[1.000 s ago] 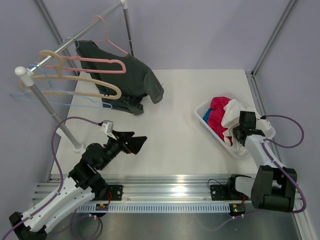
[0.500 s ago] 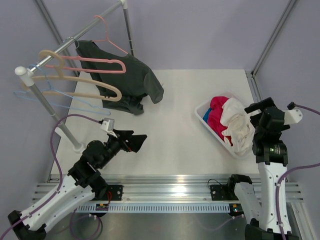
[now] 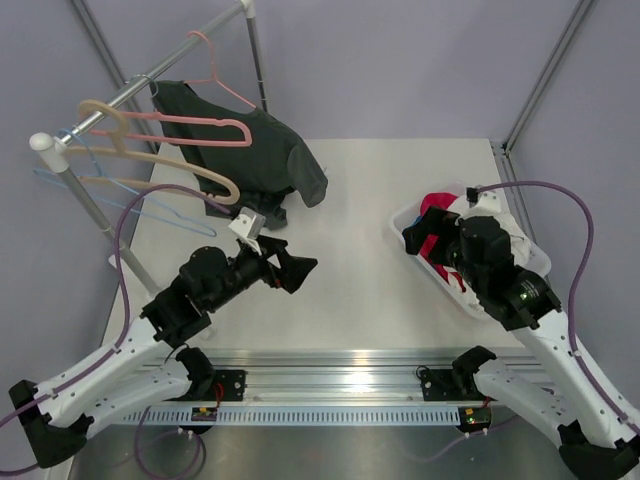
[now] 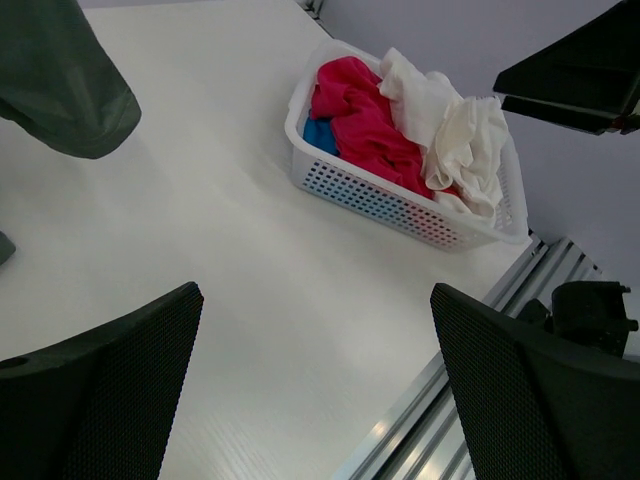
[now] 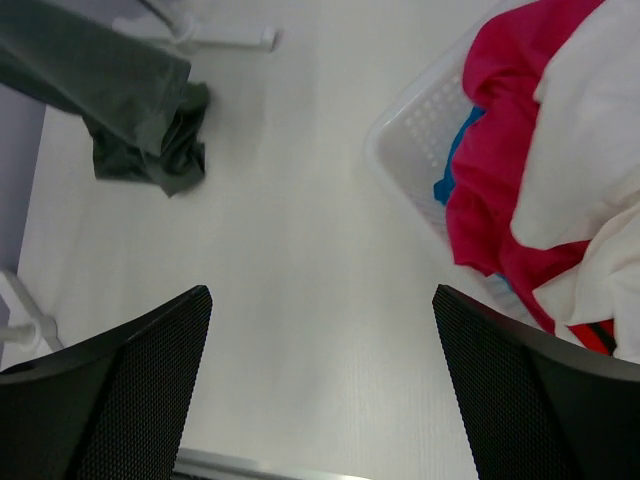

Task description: Remove the t-shirt from the hanger

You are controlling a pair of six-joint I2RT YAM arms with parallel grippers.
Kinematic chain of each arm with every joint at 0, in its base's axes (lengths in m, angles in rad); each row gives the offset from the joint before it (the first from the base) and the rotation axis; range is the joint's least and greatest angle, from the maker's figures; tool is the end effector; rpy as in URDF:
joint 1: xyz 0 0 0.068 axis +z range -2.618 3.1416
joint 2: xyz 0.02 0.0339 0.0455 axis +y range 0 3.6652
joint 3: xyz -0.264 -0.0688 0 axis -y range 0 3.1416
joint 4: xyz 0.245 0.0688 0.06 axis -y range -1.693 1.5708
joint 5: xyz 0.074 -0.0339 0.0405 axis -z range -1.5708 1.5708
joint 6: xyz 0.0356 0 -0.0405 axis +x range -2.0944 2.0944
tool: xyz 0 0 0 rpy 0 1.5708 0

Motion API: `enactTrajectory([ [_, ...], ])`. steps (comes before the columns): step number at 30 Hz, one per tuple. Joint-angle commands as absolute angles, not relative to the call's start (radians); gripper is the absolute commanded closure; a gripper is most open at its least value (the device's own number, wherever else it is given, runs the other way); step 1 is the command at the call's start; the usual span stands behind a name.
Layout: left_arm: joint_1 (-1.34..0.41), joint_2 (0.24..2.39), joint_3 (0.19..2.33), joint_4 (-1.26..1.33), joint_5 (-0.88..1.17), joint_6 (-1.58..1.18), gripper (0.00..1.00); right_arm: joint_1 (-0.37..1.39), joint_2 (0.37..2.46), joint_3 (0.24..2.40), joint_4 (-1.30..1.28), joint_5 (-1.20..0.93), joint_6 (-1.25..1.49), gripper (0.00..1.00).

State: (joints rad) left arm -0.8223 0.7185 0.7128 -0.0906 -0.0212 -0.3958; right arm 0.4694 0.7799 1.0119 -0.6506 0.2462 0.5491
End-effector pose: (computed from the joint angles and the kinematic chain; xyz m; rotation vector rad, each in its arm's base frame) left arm 0.1201 -0.1282 0.3353 0.3535 1.7119 -0.8928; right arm 0.1431 0.0629 0.3698 0.2395 1.9855 0.4160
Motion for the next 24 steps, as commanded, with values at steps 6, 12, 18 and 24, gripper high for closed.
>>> enactTrajectory([
  [6,-1.002,0.769,0.83,-0.183,-0.169,-0.27,0.01,0.724,0.779,0.916,-0.592,0.413,0.509,0.0],
  [12,-1.071,0.758,0.763,-0.135,-0.262,-0.271,0.01,0.729,0.597,0.805,-0.453,0.253,0.457,0.01],
  [18,-1.071,0.704,0.73,-0.097,-0.265,-0.264,0.01,0.729,0.525,0.764,-0.43,0.167,0.39,0.0],
  [24,-1.071,0.687,0.709,-0.06,-0.232,-0.278,0.01,0.729,0.454,0.735,-0.416,0.181,0.382,0.0],
])
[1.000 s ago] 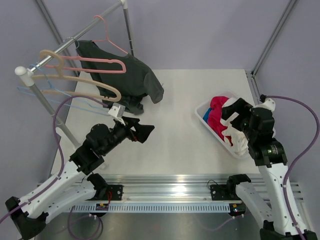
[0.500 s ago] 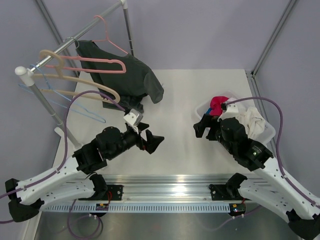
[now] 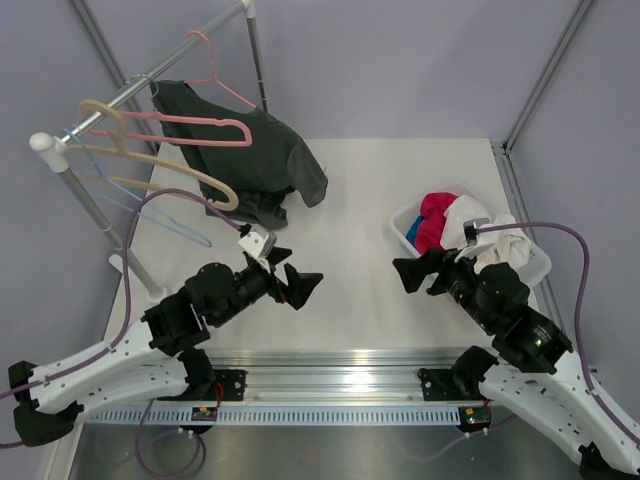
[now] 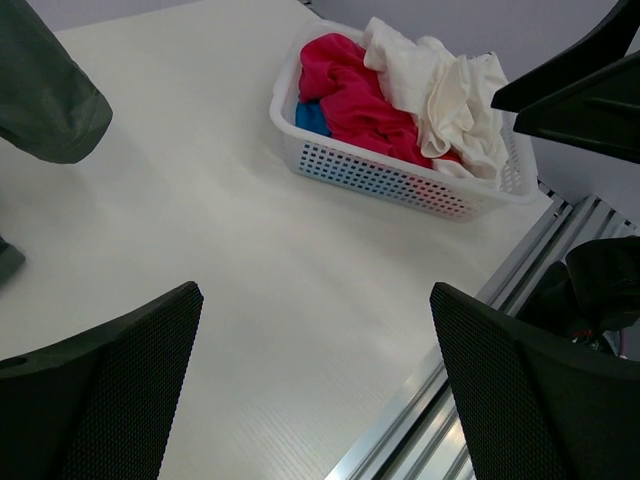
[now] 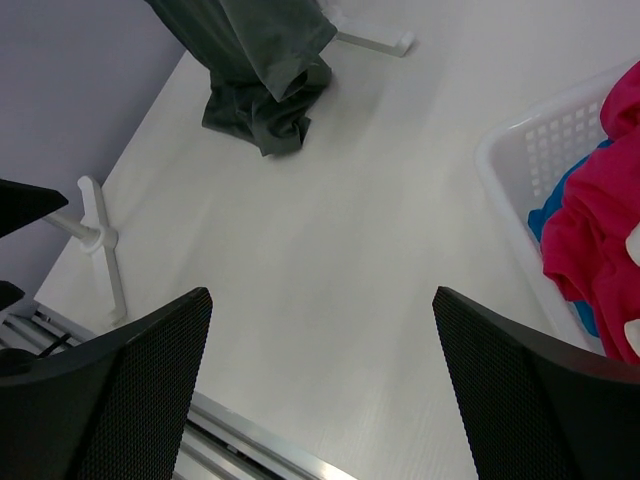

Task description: Remove the t-shirt from the hanger

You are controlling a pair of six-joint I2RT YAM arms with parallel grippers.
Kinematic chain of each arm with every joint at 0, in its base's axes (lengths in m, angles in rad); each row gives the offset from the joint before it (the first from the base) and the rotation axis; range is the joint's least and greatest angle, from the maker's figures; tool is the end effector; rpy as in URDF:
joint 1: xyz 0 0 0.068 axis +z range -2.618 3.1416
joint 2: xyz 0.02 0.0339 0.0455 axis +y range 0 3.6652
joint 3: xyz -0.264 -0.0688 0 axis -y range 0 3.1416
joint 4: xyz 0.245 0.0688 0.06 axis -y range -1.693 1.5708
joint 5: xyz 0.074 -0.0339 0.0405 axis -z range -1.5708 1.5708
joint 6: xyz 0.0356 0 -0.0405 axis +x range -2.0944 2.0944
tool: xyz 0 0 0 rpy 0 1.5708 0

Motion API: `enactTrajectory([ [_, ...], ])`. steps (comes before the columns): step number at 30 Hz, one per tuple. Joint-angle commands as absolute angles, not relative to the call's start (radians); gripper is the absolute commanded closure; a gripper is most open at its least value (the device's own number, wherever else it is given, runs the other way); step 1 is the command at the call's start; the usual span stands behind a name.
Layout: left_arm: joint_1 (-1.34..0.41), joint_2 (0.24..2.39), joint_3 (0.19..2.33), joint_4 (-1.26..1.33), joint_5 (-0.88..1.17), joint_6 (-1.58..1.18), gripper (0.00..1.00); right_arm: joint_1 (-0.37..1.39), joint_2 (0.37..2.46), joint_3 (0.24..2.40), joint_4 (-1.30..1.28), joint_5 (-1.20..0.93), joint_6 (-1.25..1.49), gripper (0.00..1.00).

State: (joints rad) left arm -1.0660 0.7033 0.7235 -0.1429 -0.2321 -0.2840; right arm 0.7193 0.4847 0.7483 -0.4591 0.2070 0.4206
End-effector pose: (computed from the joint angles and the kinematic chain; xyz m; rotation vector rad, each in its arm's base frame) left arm 0.0895 -0.1450 0.3359 0.4996 1.6848 -0.8068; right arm 0.0906 0.0697 0.3371 -0.1160 1.8034 0.6406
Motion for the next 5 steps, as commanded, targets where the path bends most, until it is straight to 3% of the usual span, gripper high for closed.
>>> enactTrajectory([
  [1,-1.071,0.689,0.707,-0.061,-0.235,-0.279,0.01,0.729,0.44,0.73,-0.413,0.183,0.379,0.0],
  [5,-1.071,0.686,0.704,-0.061,-0.233,-0.279,0.01,0.727,0.443,0.729,-0.407,0.176,0.377,0.0],
])
